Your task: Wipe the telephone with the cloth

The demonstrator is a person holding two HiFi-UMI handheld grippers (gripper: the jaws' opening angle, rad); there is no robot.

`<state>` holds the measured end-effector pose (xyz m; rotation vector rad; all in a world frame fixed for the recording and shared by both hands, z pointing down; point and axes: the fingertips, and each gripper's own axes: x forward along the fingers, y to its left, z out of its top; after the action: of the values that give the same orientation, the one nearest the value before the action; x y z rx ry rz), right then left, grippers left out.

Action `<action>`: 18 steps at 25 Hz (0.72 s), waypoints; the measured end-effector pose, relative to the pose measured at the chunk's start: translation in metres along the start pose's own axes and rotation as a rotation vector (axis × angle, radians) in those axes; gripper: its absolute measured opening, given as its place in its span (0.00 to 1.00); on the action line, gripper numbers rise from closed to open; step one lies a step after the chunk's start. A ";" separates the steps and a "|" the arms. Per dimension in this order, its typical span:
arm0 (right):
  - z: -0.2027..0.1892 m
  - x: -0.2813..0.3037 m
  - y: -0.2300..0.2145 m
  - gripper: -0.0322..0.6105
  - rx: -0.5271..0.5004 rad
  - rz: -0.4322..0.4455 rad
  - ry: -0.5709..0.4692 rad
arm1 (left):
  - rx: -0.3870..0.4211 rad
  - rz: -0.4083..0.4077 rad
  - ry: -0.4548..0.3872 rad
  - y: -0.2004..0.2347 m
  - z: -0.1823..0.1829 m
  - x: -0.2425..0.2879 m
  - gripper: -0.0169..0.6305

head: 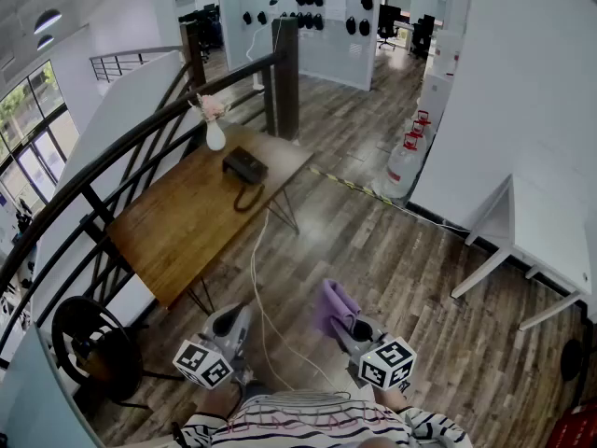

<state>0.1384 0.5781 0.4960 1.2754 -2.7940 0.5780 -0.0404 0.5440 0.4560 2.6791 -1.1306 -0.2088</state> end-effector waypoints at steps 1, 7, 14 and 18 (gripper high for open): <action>0.001 -0.001 0.000 0.12 -0.006 0.006 -0.002 | -0.002 -0.005 -0.006 -0.003 0.000 0.003 0.02; 0.007 -0.001 -0.005 0.12 -0.019 0.039 -0.005 | -0.004 -0.026 -0.012 -0.015 -0.001 0.018 0.02; 0.026 0.038 -0.014 0.12 0.041 0.075 -0.038 | -0.065 -0.028 -0.024 0.029 0.005 0.034 0.02; 0.044 0.089 -0.033 0.12 0.059 0.055 -0.036 | -0.075 -0.053 -0.033 0.079 0.020 0.062 0.02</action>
<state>0.1099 0.4788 0.4805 1.2353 -2.8701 0.6510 -0.0562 0.4424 0.4549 2.6501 -1.0406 -0.2991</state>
